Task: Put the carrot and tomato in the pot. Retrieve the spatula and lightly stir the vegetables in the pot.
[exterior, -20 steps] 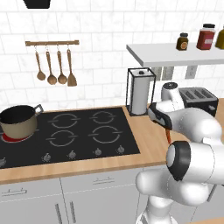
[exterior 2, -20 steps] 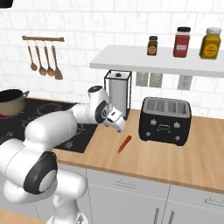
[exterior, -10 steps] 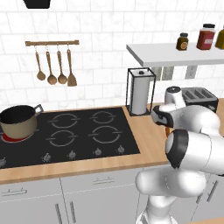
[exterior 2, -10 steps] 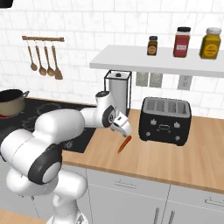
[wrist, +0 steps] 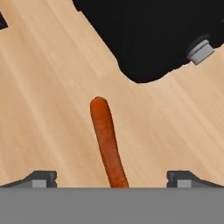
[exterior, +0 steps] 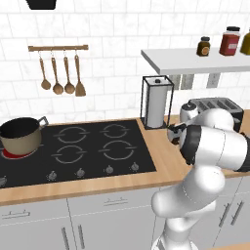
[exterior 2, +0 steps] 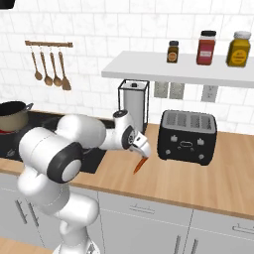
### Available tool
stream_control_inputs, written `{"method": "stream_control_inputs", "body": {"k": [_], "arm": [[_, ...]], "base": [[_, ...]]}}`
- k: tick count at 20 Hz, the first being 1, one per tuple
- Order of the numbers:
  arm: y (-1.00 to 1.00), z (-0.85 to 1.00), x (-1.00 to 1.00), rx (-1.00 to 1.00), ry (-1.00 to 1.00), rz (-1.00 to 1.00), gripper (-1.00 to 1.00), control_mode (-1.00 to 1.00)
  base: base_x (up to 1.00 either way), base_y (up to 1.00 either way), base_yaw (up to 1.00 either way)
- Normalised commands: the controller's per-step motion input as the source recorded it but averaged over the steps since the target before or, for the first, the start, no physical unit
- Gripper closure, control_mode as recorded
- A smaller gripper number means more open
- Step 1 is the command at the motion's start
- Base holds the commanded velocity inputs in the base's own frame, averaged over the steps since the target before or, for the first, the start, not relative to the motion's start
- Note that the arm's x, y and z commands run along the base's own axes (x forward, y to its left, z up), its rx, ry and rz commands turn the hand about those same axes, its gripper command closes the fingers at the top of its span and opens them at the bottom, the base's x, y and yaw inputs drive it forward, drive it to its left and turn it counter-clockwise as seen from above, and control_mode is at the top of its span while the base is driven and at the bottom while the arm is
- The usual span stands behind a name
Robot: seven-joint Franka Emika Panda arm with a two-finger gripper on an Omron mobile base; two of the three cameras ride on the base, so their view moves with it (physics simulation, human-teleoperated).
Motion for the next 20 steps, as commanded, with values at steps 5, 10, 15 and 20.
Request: {"method": "stream_control_inputs", "body": {"k": [5,10,15,20], "arm": [[-0.15,-0.36,0.23,0.00,0.01,-0.01,-1.00,-1.00],[-0.14,-0.34,0.19,0.00,0.00,0.00,-1.00,-1.00],[-0.14,-0.30,0.20,0.00,0.01,0.00,-1.00,-1.00],[-0.03,-0.37,0.11,0.00,0.04,0.00,1.00,-1.00]], "base": [[0.00,0.00,0.00],[0.00,0.00,0.00],[0.00,0.00,0.00],[0.00,0.00,0.00]]}}
